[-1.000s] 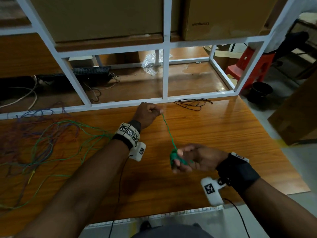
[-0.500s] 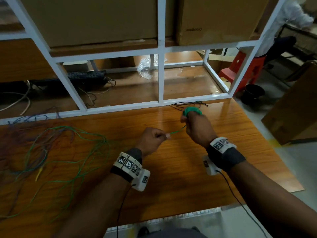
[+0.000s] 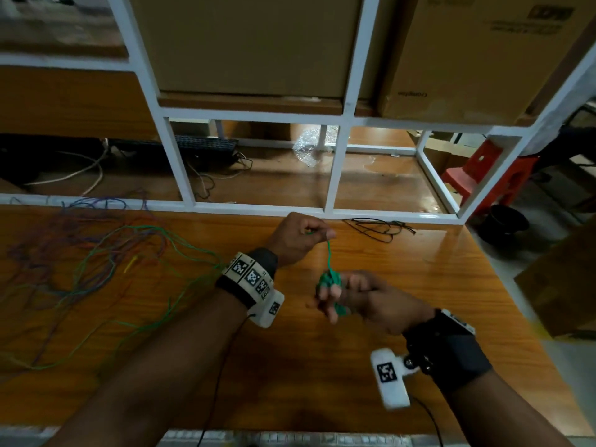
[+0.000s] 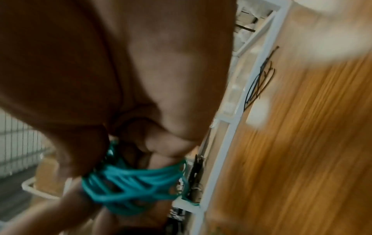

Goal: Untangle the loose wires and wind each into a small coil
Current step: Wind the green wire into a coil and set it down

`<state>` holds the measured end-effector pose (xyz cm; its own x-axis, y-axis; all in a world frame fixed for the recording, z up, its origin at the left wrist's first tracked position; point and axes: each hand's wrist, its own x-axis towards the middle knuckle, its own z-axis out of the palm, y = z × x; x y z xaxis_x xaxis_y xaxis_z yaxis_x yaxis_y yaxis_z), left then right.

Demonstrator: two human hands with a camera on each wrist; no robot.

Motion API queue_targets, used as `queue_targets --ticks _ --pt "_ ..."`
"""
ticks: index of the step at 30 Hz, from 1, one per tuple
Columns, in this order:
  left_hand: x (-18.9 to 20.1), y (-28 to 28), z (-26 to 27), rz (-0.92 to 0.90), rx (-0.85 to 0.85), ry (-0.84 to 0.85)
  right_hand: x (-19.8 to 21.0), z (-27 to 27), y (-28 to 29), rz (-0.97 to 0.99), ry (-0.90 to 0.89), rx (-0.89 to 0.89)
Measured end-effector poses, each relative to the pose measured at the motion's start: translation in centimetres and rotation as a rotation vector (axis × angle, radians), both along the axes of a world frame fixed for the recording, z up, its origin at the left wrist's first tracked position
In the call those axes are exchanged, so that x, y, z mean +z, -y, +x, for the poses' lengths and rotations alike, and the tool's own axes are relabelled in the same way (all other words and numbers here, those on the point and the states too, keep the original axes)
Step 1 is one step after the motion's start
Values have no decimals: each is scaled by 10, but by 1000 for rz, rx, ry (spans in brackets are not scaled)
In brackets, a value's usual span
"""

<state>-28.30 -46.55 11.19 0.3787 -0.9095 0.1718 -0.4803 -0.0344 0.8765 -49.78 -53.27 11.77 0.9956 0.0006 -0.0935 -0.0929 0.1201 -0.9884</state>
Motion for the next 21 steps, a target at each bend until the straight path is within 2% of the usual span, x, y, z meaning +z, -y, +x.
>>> queue_targets --ticks 3,5,7,9,10,11,13,15,16,18,21 --pt "0 2 -9 -115 -23 -142 21 4 12 514 240 -151" --pt "-2 2 -25 -176 -17 -154 34 12 22 724 388 -251" --pt "-4 5 -44 -193 -11 -142 44 24 28 801 448 -483" --pt "-5 8 -57 -157 -43 -117 50 37 29 742 451 -685" --pt "-6 8 -59 -106 -58 -94 49 42 30 609 453 -763" --pt "-6 7 -60 -45 -66 -61 44 46 33 375 432 -838" --pt "-8 0 -55 34 -52 82 26 47 41 -249 368 -941" --pt "-11 -10 -44 87 -47 250 7 42 51 -813 247 -875" --pt "-12 -16 -36 117 -42 309 -3 39 55 -1008 163 -775" --pt "-11 -25 -20 172 -27 359 -17 31 58 -1201 -38 -528" --pt "-4 -35 -3 207 -12 426 -28 25 46 -1225 -170 -209"
